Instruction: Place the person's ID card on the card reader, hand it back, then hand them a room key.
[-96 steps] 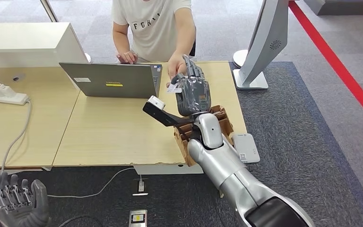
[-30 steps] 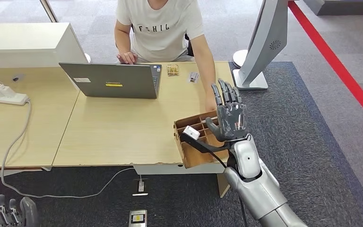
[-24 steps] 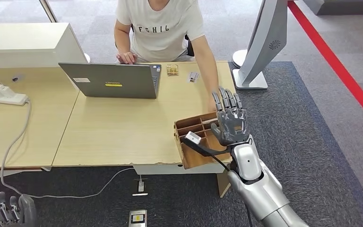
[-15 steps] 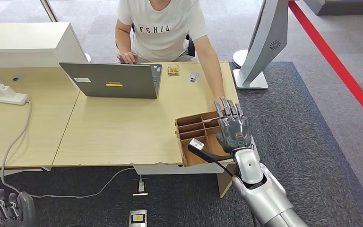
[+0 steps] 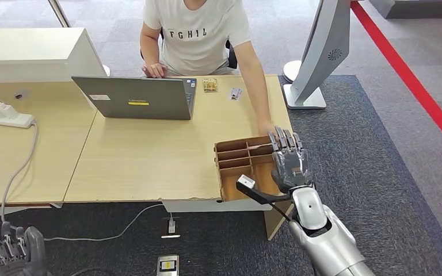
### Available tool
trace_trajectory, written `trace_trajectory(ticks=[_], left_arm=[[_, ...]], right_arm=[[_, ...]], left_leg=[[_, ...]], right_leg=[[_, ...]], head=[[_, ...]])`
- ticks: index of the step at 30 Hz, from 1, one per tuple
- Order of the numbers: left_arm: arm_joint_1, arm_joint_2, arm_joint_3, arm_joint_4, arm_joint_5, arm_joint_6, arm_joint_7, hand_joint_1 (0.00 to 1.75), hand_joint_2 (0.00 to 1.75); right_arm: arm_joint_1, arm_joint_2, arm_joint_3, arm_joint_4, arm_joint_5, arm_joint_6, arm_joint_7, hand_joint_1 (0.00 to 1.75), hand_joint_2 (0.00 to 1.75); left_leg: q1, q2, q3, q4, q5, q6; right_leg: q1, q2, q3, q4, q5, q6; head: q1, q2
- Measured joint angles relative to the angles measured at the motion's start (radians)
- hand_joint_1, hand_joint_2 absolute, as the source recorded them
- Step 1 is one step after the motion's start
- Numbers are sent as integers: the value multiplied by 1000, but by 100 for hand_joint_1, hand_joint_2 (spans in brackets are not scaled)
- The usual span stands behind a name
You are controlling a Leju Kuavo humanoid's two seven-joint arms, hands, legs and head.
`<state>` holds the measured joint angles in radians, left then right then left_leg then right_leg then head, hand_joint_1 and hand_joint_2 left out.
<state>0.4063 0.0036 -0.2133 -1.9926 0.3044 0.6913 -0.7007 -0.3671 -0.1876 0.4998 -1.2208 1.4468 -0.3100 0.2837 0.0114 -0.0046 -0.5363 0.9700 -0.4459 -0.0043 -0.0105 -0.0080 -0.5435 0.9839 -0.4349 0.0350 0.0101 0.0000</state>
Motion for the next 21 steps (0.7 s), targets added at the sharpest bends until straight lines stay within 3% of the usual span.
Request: trace_trajectory(ticks=[9, 21], left_arm=[[-17, 14, -15, 13, 3, 0, 0, 0, 175], [-42, 24, -23, 23, 14, 0, 0, 0, 175]], right_arm=[[-3, -2, -10, -35, 12, 21, 2, 24, 175], [-11, 7, -9, -43, 17, 37, 1, 23, 175]], left_leg=[[0, 0, 0, 0, 0, 0], [0, 0, 0, 0, 0, 0]], right_leg=[[0, 0, 0, 0, 0, 0], [0, 0, 0, 0, 0, 0]], head=[[0, 0], [0, 0]])
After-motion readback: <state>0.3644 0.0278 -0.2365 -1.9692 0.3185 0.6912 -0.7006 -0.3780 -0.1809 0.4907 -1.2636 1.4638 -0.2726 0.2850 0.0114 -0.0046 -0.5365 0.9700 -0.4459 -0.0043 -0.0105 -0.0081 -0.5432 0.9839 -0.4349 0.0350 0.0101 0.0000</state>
